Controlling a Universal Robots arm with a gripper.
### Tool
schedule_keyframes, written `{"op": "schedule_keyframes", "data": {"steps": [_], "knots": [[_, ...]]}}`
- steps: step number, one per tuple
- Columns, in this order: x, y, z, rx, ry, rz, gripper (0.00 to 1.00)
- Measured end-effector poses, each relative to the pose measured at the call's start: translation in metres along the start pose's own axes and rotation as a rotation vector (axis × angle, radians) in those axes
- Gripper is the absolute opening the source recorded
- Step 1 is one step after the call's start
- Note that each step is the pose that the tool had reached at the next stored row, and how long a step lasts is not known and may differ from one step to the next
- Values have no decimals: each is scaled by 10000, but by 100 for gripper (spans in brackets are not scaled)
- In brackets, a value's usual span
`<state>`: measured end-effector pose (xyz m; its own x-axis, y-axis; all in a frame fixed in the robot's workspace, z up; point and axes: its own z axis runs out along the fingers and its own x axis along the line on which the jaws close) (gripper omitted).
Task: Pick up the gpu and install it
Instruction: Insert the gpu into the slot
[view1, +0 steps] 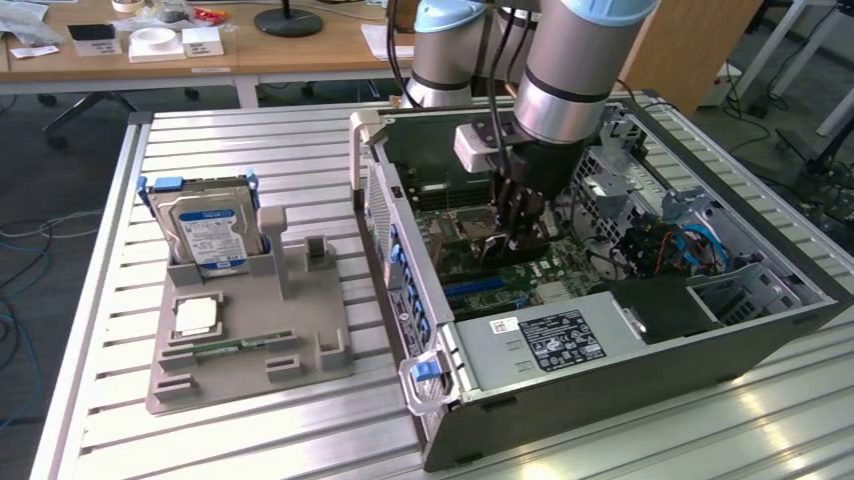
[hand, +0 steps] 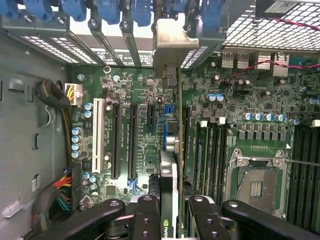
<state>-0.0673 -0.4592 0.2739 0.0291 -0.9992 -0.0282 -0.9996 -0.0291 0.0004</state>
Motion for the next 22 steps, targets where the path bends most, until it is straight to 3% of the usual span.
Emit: {"op": "schedule_keyframes", "data": {"steps": [12,22], "knots": [[1,50,91,3,0,2,27],[-7,69,104,4,0,1,27]]}}
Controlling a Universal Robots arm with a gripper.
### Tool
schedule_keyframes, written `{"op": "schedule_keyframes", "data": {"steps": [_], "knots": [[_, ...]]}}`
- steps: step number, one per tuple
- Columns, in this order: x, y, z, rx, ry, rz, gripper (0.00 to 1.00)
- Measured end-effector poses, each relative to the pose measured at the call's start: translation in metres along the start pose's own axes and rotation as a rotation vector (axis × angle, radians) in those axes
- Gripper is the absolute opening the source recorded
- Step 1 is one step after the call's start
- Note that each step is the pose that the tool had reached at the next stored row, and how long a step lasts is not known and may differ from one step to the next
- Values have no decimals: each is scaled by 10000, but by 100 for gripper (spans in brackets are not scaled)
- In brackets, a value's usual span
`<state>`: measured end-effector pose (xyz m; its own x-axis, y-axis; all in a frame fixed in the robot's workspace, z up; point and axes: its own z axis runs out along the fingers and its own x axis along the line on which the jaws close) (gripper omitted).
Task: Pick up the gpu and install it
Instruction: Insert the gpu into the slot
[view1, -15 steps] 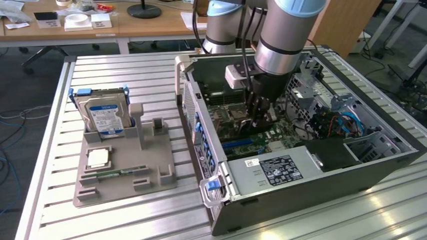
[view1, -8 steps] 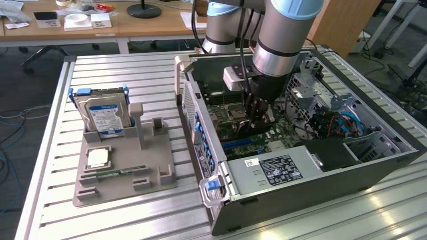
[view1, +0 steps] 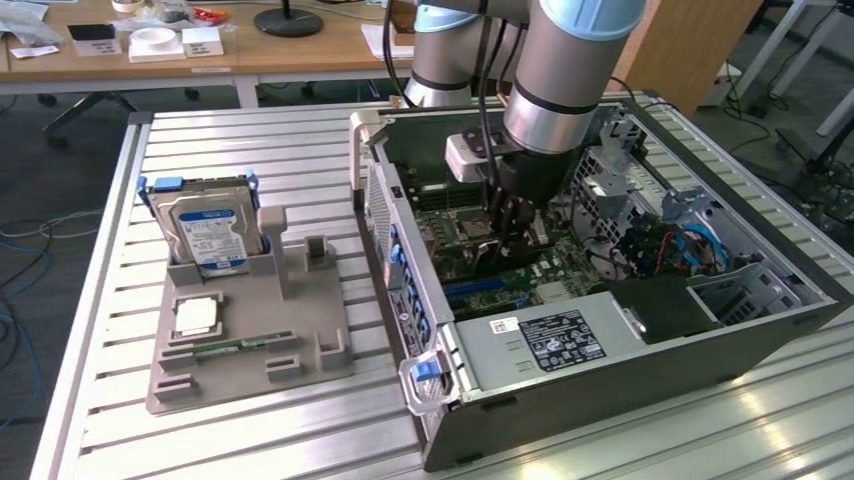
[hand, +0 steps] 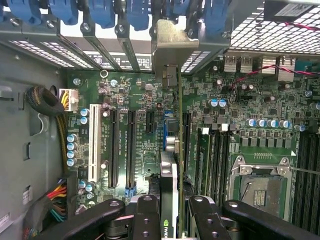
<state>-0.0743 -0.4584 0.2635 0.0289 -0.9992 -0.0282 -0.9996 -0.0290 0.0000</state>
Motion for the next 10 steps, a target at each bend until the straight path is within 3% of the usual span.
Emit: {"op": "schedule_keyframes", "data": {"steps": [10], "knots": [[-3,41,4,1,-2,0,27]]}}
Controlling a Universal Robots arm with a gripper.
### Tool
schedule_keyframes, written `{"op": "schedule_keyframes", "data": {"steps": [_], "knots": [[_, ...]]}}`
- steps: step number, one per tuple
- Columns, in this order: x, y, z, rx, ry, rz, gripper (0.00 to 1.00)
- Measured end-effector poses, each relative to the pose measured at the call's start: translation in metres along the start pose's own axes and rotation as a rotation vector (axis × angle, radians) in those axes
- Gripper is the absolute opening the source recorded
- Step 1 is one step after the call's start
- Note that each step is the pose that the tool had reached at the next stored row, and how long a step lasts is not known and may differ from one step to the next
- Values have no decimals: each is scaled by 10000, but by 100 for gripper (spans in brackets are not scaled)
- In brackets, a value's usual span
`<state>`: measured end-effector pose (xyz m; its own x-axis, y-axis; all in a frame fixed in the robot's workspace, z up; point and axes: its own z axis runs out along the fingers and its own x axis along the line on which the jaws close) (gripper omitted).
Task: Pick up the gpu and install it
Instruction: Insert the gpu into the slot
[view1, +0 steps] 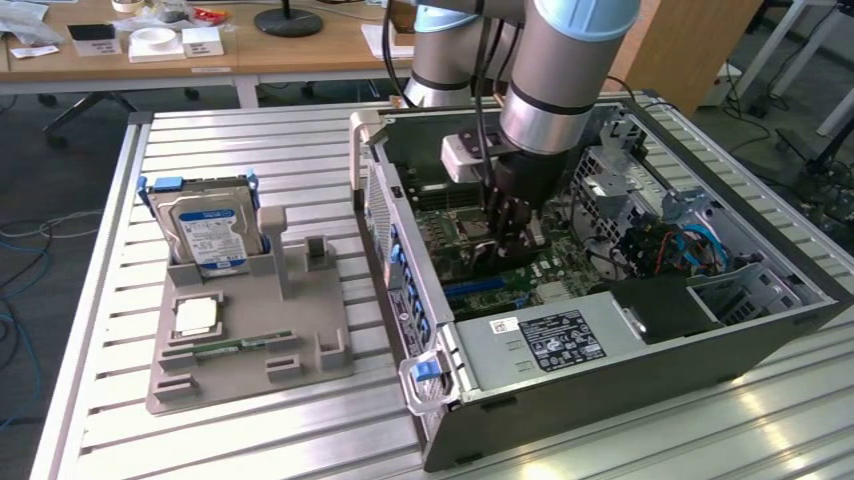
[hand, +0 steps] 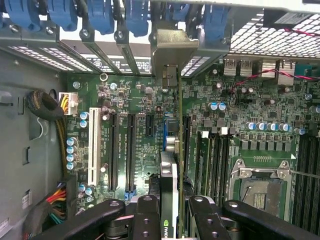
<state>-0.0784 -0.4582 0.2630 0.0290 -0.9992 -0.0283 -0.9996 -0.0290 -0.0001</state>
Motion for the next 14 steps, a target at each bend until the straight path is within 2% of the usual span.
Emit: {"op": "schedule_keyframes", "data": {"steps": [14], "knots": [[-9,39,21,8,-2,-2,27]]}}
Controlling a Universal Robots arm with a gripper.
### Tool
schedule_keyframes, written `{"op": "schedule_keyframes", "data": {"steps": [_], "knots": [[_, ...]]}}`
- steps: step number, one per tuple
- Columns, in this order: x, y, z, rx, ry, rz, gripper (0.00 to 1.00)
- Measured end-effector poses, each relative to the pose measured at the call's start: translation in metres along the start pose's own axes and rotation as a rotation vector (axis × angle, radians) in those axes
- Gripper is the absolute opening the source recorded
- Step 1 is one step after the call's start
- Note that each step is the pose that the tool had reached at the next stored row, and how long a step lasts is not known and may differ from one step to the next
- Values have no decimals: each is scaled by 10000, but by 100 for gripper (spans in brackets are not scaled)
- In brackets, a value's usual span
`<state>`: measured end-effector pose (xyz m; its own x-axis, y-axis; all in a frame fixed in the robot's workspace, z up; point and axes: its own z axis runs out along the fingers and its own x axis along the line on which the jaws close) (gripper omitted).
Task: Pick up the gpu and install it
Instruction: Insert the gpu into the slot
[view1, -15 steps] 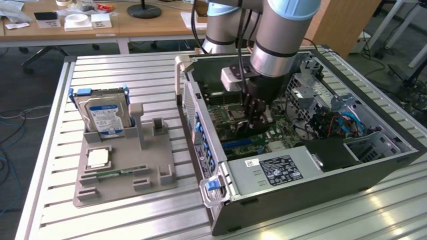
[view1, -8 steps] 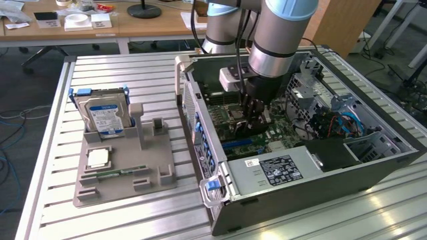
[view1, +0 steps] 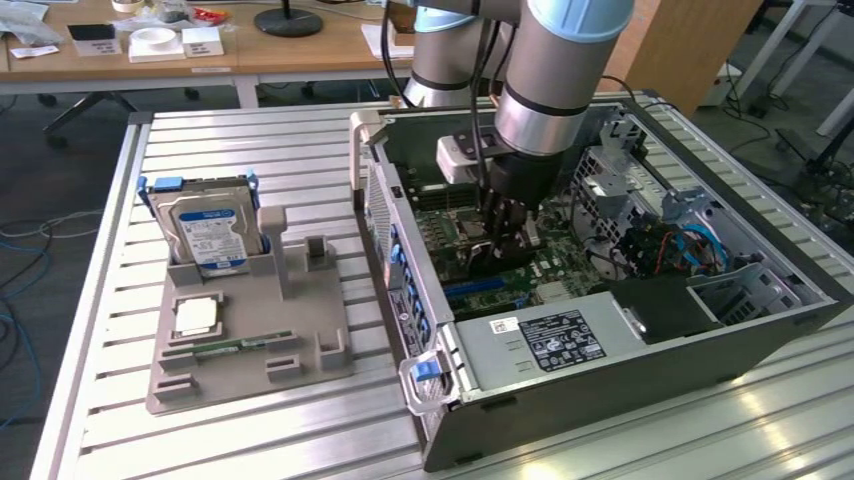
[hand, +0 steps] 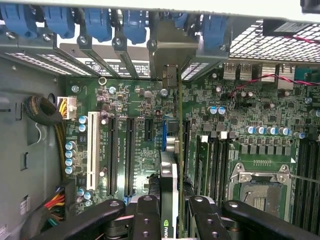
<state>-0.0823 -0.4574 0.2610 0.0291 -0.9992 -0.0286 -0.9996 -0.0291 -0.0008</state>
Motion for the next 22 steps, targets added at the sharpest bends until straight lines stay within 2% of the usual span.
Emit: {"op": "schedule_keyframes", "data": {"steps": [4,22], "knots": [[1,6,36,23,2,1,27],[2,23,98,27,4,0,27]]}}
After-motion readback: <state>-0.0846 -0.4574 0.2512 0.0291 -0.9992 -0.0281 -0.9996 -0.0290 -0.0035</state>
